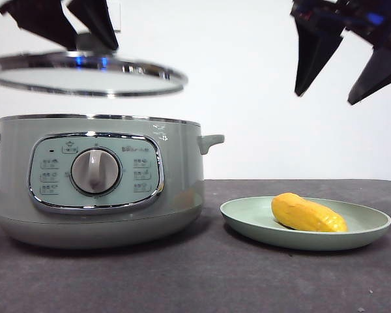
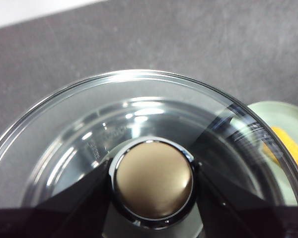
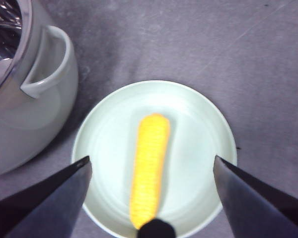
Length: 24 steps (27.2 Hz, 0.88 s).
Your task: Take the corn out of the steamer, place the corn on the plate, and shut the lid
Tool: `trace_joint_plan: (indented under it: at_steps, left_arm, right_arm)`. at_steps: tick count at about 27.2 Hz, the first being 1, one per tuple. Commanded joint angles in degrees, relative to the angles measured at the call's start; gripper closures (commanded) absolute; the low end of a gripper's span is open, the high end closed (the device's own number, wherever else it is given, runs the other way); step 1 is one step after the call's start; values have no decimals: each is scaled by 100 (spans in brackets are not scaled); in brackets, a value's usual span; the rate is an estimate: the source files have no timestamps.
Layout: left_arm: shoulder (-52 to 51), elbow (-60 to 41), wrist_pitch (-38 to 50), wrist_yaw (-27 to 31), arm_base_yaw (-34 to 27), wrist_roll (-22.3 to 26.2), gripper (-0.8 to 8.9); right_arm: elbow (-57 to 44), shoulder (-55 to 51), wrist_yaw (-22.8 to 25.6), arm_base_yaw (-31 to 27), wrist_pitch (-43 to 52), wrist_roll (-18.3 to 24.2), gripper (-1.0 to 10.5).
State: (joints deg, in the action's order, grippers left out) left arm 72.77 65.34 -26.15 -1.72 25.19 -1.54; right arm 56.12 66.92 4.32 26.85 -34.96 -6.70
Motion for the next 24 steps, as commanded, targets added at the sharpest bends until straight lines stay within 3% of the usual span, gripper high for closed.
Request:
trace_joint_plan:
  at_steps: [1, 21, 22, 24]
  left_arm:
    - [133, 70, 258, -26, 0, -37, 822]
    - [743, 70, 208, -273, 37, 11, 811]
    - [743, 70, 210, -275, 37, 11, 767]
    - [743, 70, 208, -278, 37, 9, 512]
  right_arm:
    - [-46, -48, 192, -55, -79, -52, 537]
    - [-46, -61, 358, -328, -262, -52, 538]
    - [-46, -61, 358, -328, -262, -52, 538]
    - [-46, -61, 356, -328, -262, -52, 538]
